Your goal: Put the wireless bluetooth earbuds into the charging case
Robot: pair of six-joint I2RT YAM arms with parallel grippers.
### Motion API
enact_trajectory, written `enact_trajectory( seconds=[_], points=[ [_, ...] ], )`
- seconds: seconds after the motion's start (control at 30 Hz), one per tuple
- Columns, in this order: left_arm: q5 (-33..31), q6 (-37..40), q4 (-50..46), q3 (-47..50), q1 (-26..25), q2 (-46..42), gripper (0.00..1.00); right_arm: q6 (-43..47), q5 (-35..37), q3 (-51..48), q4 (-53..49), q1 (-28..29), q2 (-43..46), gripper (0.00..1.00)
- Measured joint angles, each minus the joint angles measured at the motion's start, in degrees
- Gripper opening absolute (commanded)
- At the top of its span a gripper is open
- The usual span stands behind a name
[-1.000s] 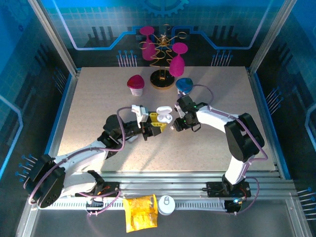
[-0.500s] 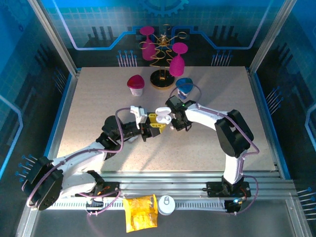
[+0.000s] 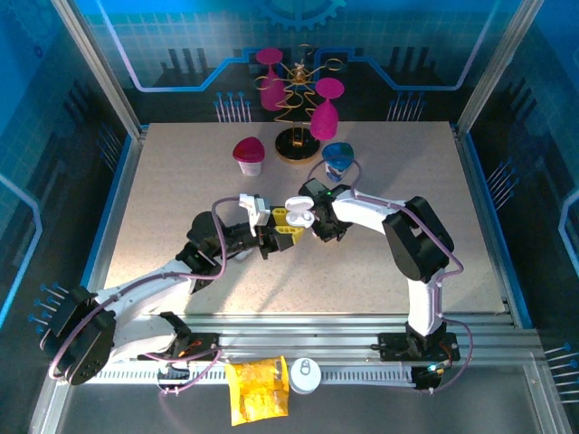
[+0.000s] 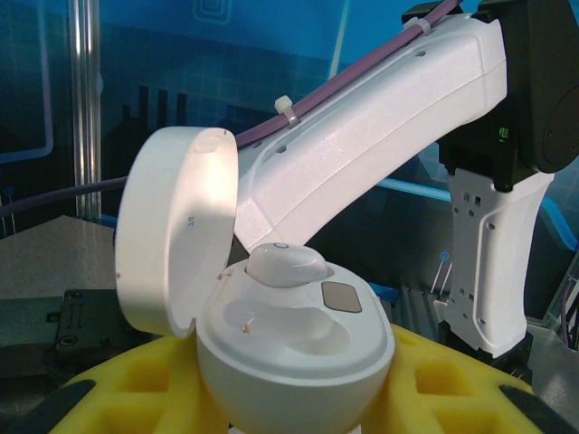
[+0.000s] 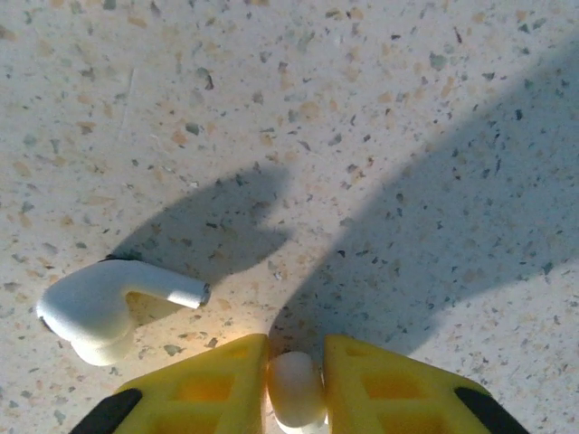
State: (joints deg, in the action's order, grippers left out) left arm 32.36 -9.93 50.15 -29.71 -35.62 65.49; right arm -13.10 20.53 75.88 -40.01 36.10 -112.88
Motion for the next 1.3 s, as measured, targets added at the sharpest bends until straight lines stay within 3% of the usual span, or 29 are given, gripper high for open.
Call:
enact_trajectory(
  seconds=[0.27,0.53,0.9,1.13,1.3],
  points=[
    [0.0,0.5,-0.2,0.0,0.0,0.0,0.26,0.0,0.3,-0.4,0.0,-0.2,1.0,0.16],
    [-0.1,0.9,0.2,0.0,0.0,0.5,0.26,-1.4,-4.9,-6.3,1.0,-4.2,14.8,0.15],
    [-0.1,0.9,2.9,0.0,0.0,3.1,0.26,-7.3,-31.6,-15.6,4.2,-17.5,42.1,0.15],
    [-0.1,0.9,3.3,0.0,0.0,4.8,0.26,-14.2,-47.1,-16.1,6.3,-20.2,50.2,0.13],
    [-0.1,0.9,4.2,0.0,0.0,5.1,0.26,-24.5,-54.7,-18.6,11.0,-23.6,52.1,0.12]
  ],
)
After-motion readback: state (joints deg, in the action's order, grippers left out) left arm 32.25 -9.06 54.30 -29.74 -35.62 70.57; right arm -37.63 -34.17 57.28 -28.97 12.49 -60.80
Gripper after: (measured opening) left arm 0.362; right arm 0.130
